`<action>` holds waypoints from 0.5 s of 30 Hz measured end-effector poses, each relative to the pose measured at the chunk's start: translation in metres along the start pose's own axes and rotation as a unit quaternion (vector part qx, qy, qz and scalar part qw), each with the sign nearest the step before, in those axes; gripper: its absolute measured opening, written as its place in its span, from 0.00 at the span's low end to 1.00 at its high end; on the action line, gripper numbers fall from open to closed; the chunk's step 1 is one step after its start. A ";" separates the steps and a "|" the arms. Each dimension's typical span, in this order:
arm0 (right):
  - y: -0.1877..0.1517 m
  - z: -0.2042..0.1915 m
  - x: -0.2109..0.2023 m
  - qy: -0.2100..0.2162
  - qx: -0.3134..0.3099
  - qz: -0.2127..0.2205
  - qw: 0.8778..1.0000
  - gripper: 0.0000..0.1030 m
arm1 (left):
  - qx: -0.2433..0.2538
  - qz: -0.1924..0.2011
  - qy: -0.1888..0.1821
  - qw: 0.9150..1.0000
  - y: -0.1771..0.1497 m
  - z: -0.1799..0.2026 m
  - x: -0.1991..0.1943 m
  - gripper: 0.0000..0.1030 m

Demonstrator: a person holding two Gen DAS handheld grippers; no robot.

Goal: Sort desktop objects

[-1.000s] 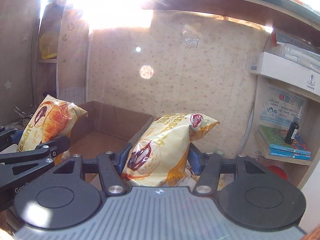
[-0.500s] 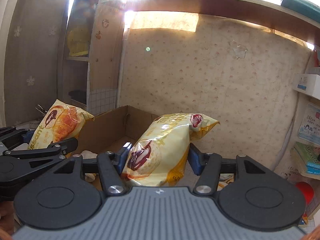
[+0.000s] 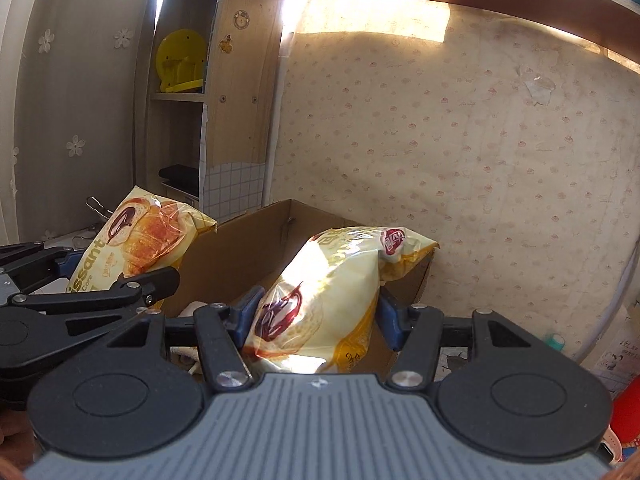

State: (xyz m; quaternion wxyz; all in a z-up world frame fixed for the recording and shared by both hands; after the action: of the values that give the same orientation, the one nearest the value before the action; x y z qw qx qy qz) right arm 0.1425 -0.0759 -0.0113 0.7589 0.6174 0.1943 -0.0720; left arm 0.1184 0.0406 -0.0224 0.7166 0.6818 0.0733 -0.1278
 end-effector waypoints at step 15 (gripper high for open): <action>0.008 0.002 0.028 0.002 0.001 -0.007 1.000 0.56 | 0.009 -0.002 0.019 1.000 0.010 -0.005 0.032 0.50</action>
State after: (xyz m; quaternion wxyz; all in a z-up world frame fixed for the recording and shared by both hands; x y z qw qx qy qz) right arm 0.1709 -0.0726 -0.0145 0.7573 0.6169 0.2002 -0.0765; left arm 0.1520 0.0437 -0.0225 0.7087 0.6903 0.0869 -0.1173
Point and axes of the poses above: each gripper's, at about its wrist camera, not at the fingertips, and x roughly the way its jaws point, z to its right, y to its top, the point moved 8 cm from there along x, roughly the way its jaws point, and after that the axes turned 5 degrees about -y, right-handed, at the moved point
